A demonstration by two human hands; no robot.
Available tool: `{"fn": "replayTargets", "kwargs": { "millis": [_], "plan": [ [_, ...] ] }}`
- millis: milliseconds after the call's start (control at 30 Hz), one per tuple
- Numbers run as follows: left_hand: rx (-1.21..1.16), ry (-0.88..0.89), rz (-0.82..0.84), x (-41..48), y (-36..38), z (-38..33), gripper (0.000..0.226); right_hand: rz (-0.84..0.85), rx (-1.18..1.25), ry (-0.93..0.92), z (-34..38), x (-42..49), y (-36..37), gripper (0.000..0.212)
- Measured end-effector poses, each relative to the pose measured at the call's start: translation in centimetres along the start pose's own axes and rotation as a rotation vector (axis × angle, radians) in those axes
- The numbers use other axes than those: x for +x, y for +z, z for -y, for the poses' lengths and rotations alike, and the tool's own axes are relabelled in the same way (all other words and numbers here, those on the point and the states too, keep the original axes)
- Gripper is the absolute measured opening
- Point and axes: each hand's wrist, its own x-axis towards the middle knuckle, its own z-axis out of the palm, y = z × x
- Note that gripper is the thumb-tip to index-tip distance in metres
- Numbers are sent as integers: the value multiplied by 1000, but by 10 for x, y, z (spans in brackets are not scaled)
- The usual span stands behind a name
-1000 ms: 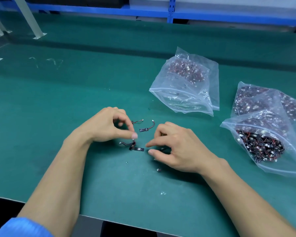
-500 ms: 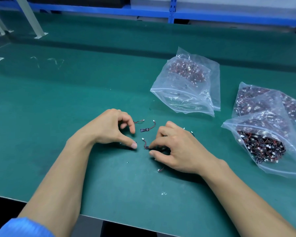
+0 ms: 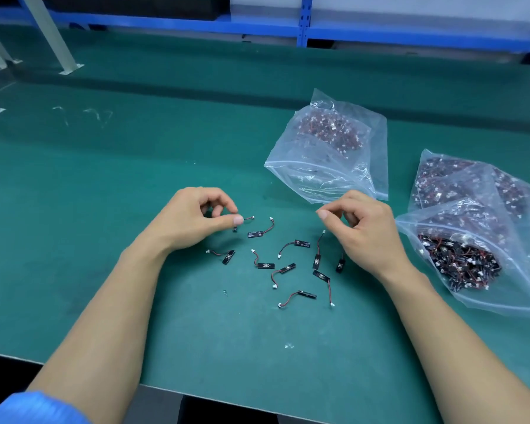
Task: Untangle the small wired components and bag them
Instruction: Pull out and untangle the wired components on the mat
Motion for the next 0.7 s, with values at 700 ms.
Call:
{"fn": "replayTargets", "kwargs": {
  "millis": [700],
  "plan": [
    [47, -20, -178, 13, 19, 15, 8, 255, -23, 141, -16, 3, -13, 42]
  ]
}}
